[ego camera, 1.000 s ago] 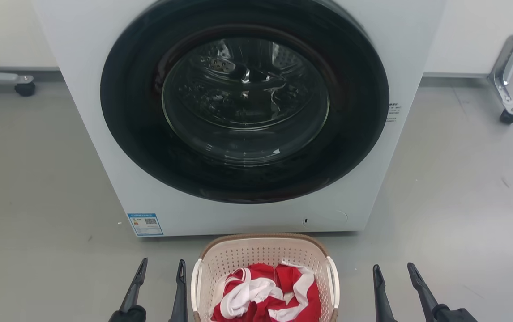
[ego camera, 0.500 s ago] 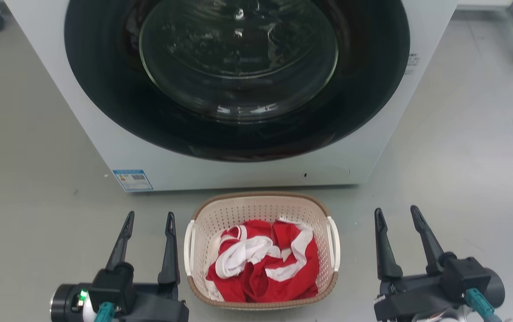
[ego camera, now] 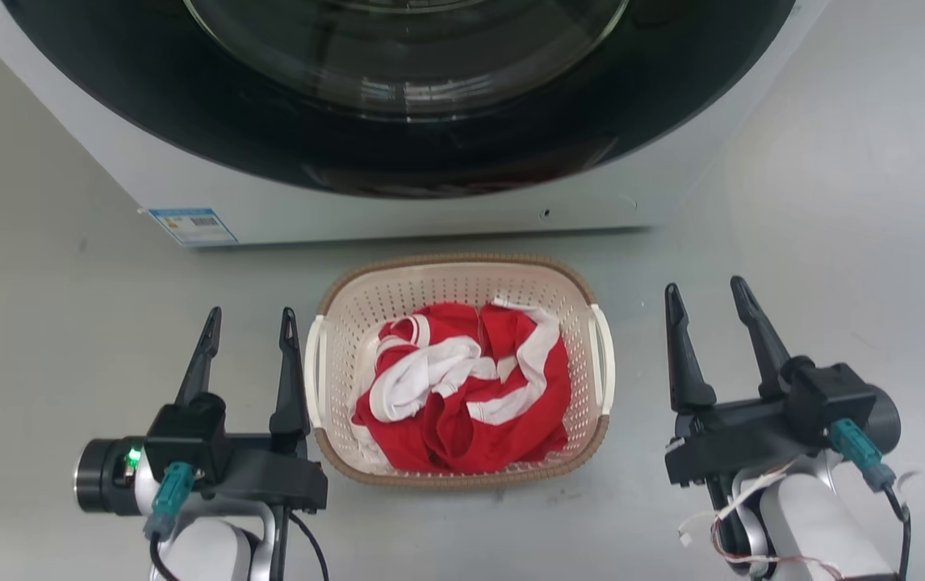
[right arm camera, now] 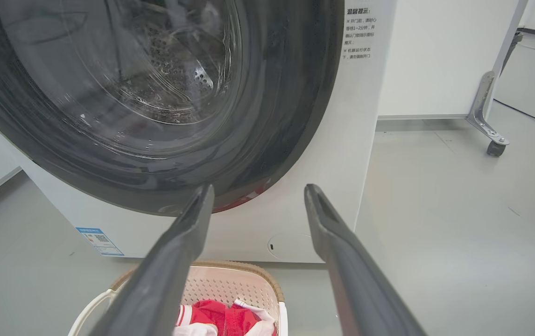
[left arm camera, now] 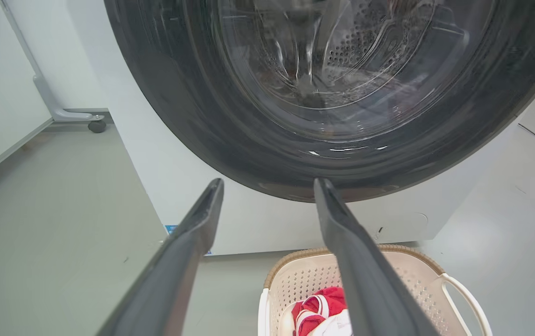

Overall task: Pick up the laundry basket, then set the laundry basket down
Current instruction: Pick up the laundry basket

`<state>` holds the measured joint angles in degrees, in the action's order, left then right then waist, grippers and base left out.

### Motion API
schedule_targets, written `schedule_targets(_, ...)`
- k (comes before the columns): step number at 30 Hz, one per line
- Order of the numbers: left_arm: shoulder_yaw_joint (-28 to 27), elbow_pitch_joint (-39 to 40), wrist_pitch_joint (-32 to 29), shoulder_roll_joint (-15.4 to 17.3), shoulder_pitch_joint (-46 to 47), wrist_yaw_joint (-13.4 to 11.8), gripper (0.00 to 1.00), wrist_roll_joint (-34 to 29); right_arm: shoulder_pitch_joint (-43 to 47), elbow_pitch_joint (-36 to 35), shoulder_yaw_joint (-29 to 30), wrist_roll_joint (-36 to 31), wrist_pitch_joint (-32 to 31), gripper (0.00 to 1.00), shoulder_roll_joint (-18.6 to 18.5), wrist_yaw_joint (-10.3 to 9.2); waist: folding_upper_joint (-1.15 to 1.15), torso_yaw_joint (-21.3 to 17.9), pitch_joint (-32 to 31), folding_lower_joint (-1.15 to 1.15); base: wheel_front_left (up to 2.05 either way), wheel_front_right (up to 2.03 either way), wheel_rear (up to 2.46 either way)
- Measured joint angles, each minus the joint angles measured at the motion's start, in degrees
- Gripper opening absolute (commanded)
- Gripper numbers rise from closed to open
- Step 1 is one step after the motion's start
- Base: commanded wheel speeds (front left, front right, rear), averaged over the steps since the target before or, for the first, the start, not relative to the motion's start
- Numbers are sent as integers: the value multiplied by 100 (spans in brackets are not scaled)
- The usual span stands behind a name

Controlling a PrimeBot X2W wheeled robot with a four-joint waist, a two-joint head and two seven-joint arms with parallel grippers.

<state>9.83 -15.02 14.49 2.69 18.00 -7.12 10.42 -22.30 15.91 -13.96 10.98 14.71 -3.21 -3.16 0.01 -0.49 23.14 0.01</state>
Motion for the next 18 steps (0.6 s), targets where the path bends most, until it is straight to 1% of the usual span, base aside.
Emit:
schedule_targets(11,-23,-500,-1,-16,714,0,100,1,-852,584,-1,0,0,100,-7,66,0,-76,937,0,0,0,0)
schedule_targets(18,-73,-911,-3,-21,1210,8,100,21,-1411,1021,-8,8,0,100,-10,71,0,-87,1536,0,0,0,0)
